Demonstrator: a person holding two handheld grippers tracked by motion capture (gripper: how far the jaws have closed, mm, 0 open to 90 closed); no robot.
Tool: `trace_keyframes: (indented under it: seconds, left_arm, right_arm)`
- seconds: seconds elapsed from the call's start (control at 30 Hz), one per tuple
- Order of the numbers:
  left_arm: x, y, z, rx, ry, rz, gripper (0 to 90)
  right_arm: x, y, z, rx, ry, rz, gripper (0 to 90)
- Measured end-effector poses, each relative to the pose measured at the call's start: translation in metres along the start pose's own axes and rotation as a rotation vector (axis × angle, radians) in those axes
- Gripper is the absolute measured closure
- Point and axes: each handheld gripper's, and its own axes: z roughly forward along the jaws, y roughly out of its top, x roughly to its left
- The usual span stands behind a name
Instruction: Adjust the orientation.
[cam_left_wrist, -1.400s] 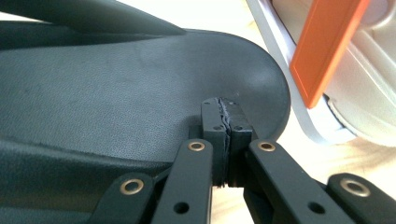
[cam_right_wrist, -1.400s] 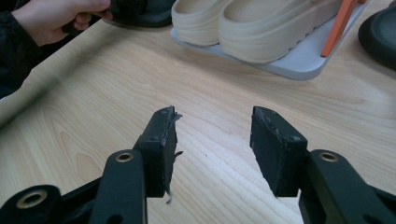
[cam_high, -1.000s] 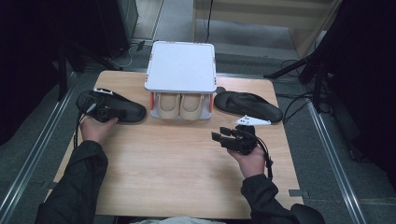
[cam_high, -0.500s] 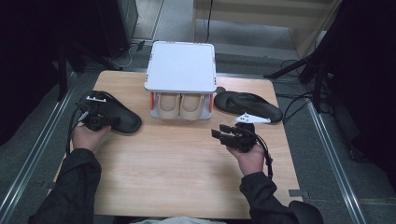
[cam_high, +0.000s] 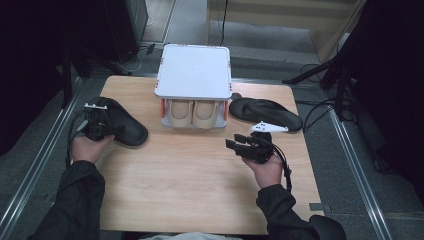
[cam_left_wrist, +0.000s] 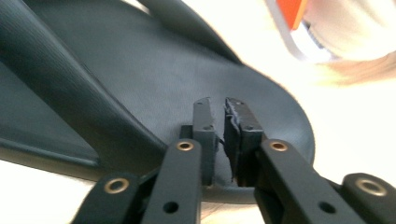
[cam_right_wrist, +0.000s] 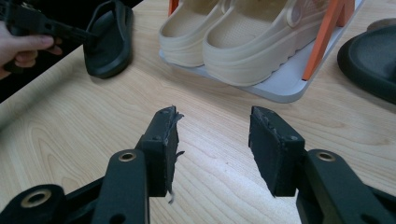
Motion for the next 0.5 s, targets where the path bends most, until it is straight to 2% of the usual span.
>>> trace_keyframes:
  seconds: [0.03, 0.13, 0.2, 0.23, 0.27, 0.3, 0.33, 0.37, 0.43, 0.47, 0.5]
  left_arm:
    - [0.000, 0.002, -0.004, -0.013, 0.001, -0.004, 77.7]
    - [0.001, 0.006, -0.020, -0.060, 0.039, -0.021, 77.3]
    - [0.003, 0.006, -0.023, -0.069, 0.040, -0.023, 78.4]
    - [0.005, 0.006, -0.028, -0.080, 0.040, -0.029, 83.4]
    - [0.007, 0.005, -0.031, -0.085, 0.046, -0.033, 83.4]
    - [0.014, 0.003, -0.038, -0.098, 0.064, -0.043, 88.3]
    - [0.020, 0.002, -0.040, -0.096, 0.073, -0.057, 89.1]
    - [0.020, 0.002, -0.040, -0.096, 0.073, -0.057, 89.8]
    - [0.033, -0.002, -0.042, -0.096, 0.087, -0.086, 90.0]
    - [0.045, -0.006, -0.043, -0.095, 0.106, -0.114, 90.0]
    - [0.045, -0.006, -0.043, -0.095, 0.106, -0.114, 90.0]
  right_arm:
    - [0.000, 0.000, 0.000, 0.000, -0.002, 0.001, 52.8]
    - [0.000, -0.001, -0.001, 0.000, -0.002, 0.002, 52.8]
    - [0.000, -0.001, -0.001, -0.001, -0.002, 0.002, 52.8]
    - [0.000, -0.001, -0.001, -0.001, -0.004, 0.002, 52.8]
    - [0.000, -0.001, -0.001, -0.001, -0.004, 0.002, 52.8]
    - [0.000, -0.001, -0.002, -0.002, -0.004, 0.004, 52.8]
    - [0.000, -0.001, -0.002, -0.002, -0.005, 0.003, 52.8]
    - [0.000, -0.001, -0.002, -0.003, -0.005, 0.005, 52.9]
    - [0.000, -0.002, -0.003, -0.004, -0.005, 0.001, 53.0]
    - [0.000, -0.002, -0.003, -0.004, -0.005, 0.000, 53.0]
    - [0.000, -0.002, -0.003, -0.004, -0.006, 0.000, 53.0]
